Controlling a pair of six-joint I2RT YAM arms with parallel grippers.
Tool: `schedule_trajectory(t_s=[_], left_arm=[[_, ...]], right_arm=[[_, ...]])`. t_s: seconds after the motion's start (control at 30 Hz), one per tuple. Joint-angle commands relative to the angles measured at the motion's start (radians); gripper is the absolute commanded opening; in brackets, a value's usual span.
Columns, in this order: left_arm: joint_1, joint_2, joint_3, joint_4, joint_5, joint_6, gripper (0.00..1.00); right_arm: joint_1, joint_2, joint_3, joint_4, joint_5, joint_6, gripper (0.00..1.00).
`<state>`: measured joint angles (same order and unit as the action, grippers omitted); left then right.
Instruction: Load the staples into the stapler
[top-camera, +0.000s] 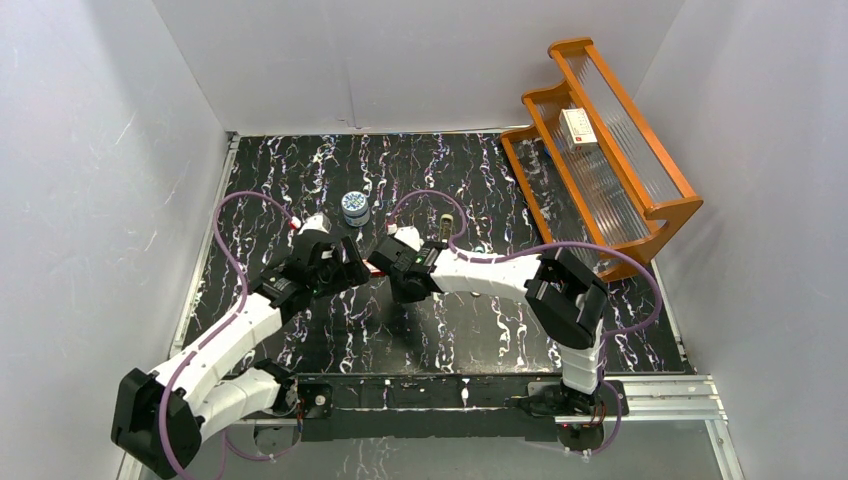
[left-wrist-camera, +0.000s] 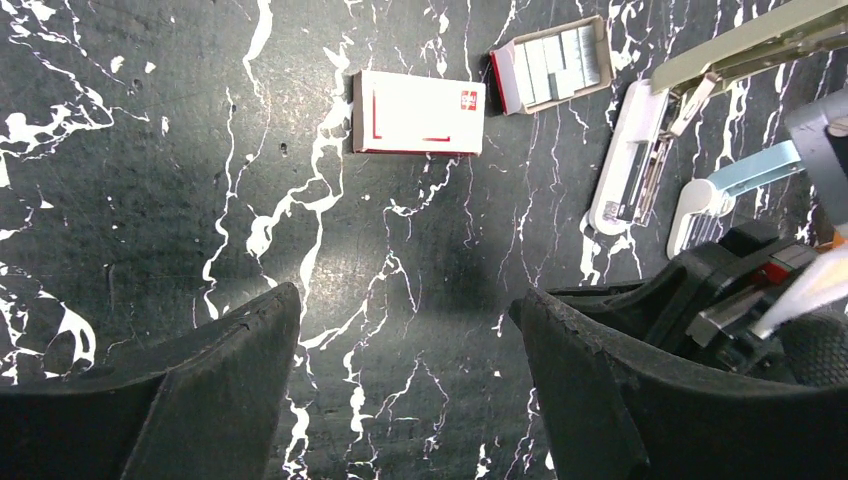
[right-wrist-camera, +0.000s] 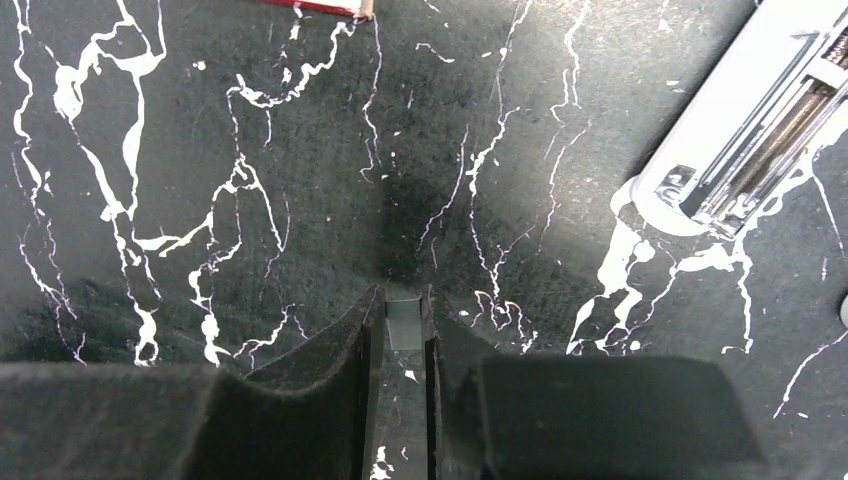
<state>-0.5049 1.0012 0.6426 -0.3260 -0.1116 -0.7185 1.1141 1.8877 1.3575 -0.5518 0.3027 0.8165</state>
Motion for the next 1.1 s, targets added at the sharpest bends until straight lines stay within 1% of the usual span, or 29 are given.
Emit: schedule_trajectory(t_s=[0.0,0.1,0.27,0.43,0.63,0.7,0.83,1.07], left_arm=[[0.006,-0.052,-0.001,-0.03,-0.051,-0.013,0.78],[0.008,-0.06,0.003,-0.05,-0.071,-0.024,0.78],[0.008,-0.117,-0.001,-0.08,-0.157,-0.044,0.78],[0.008,-0.155,-0.012,-0.087,-0.189,-0.059,0.79],[0.008,-0.154,-0.011,-0.094,-0.196,-0.062,0.79],[0.008,-0.152,-0.011,-0.093,-0.195,-0.063,0.79],[0.008,-0.151,-0.013,-0.093,-0.195,-0.068,0.79],[0.008,-0.181,-0.029,-0.13,-0.238,-0.12,0.79]], right_arm=[[0.004,0.011,0.0,-0.028,0.041,0.038,0.26],[0.006,0.033,-0.002,-0.026,0.023,0.035,0.29],[0.008,0.051,-0.003,-0.023,0.019,0.036,0.3],[0.01,0.061,0.0,-0.024,0.011,0.035,0.32],[0.01,0.062,0.024,-0.045,0.012,0.021,0.43],[0.01,0.071,0.046,-0.065,0.009,0.012,0.45],[0.01,0.085,0.061,-0.084,-0.009,-0.004,0.45],[0.009,0.115,0.084,-0.091,-0.006,-0.047,0.39]])
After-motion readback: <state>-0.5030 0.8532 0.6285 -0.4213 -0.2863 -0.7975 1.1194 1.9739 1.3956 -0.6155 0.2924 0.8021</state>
